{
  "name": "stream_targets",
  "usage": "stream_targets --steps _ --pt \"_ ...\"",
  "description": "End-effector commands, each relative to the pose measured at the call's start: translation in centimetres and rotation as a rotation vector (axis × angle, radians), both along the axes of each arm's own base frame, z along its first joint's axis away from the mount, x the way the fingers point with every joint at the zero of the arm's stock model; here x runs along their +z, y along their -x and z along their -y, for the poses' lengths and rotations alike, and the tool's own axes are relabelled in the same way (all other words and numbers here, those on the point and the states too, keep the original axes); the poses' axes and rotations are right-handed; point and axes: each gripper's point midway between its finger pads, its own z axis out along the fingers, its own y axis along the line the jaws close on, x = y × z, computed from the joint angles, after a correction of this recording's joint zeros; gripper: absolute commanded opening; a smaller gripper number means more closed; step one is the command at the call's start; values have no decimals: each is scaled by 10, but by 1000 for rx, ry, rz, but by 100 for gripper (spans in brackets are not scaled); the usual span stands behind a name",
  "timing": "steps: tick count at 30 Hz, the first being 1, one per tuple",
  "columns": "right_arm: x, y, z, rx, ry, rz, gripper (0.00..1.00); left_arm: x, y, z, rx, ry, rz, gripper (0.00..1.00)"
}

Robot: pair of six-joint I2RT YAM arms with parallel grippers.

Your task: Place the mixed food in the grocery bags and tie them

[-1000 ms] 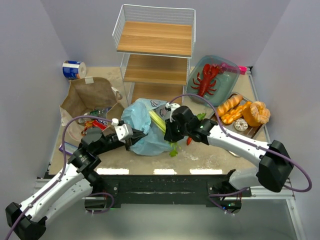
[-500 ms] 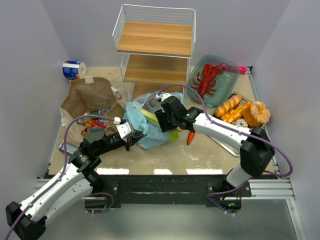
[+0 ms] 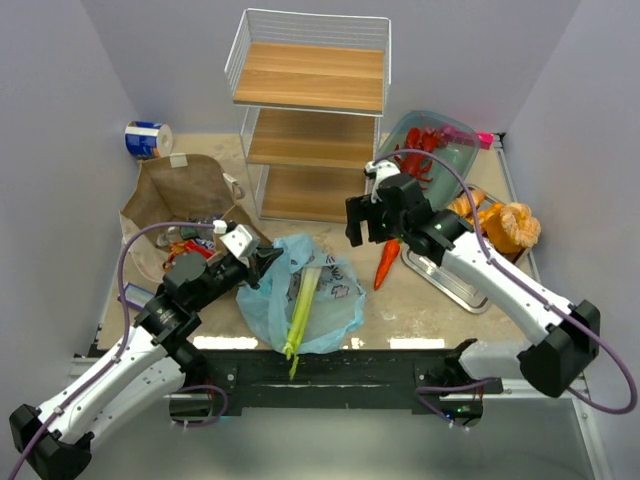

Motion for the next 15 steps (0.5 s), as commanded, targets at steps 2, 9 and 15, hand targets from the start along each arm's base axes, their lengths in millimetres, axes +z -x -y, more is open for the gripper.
stream_targets --steps 2,9,15 --pt "-6 66 -2 92 -157 -150 87 30 -7 -3 47 58 44 0" --pt "-24 149 -3 146 -380 -406 84 31 -12 2 50 92 13 0" --pt "-28 179 10 113 -428 -487 85 34 -17 11 35 96 6 0"
